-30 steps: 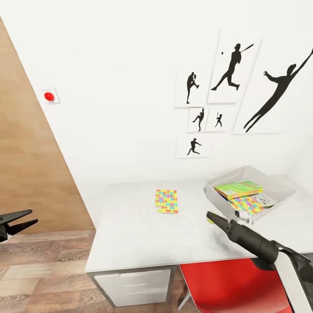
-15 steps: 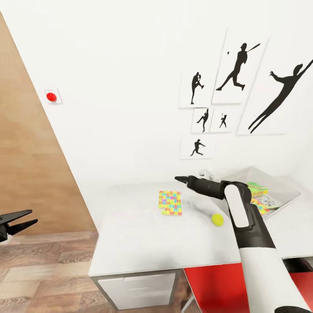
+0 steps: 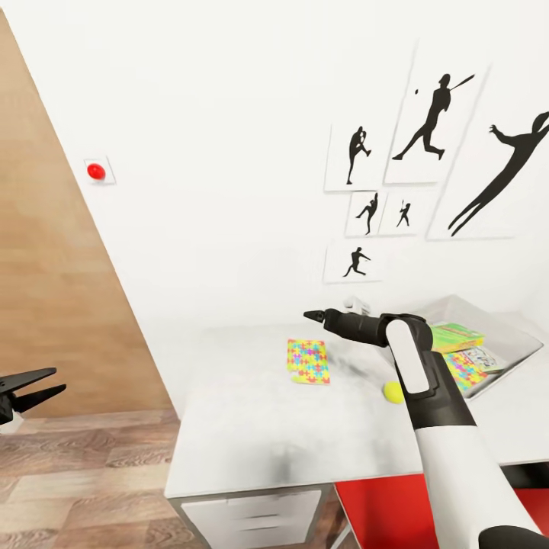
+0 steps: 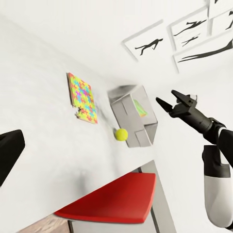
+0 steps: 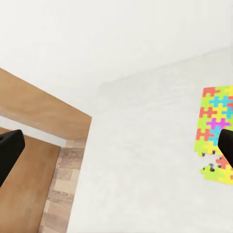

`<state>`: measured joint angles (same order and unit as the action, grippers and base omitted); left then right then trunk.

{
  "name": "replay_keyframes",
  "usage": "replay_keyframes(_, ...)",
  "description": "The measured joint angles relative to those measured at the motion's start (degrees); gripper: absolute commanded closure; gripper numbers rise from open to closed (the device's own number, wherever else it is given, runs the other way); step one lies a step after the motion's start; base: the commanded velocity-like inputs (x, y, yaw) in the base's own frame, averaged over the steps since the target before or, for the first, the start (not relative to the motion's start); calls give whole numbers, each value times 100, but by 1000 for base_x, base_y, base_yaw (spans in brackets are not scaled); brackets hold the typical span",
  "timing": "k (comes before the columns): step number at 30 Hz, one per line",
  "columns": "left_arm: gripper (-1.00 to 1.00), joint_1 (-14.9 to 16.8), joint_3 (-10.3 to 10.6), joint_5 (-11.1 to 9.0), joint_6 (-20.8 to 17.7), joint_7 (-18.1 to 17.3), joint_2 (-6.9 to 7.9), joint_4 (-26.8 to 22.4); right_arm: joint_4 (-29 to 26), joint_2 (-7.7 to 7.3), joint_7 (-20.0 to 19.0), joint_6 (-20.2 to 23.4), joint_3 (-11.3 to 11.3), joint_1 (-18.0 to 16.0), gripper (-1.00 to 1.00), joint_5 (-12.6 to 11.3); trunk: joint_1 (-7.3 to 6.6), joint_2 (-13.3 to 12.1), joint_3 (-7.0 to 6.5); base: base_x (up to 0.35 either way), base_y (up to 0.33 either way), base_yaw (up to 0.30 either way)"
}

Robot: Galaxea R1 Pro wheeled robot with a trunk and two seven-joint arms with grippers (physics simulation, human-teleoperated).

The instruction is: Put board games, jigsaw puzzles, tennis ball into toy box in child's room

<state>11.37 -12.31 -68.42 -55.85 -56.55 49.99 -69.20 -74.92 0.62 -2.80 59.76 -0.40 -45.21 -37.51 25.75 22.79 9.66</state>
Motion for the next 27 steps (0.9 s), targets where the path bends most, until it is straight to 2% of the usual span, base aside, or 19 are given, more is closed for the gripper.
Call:
replay_keyframes(7,-100,2,0,2,0,0,0,0,13,-2,17,0,5,-1,-100,19,0,0,0,32,152,0)
replay_keyframes(18,-100,0,-1,7,0,-1,0,1,175,-15,133,1,1,-93,-100,42,0,0,16,6,18,0)
replay_keyframes(23,-100,1,-2,8,1,-1,0,1,434,-12,337,1,-1,-242,-100,67,1,0,47,0,1,0)
replay_keyframes(27,-100,1,0,9,1,-1,0,2,876,-15,520,2,0,-516,-100,86,1,0,78,2,0,0)
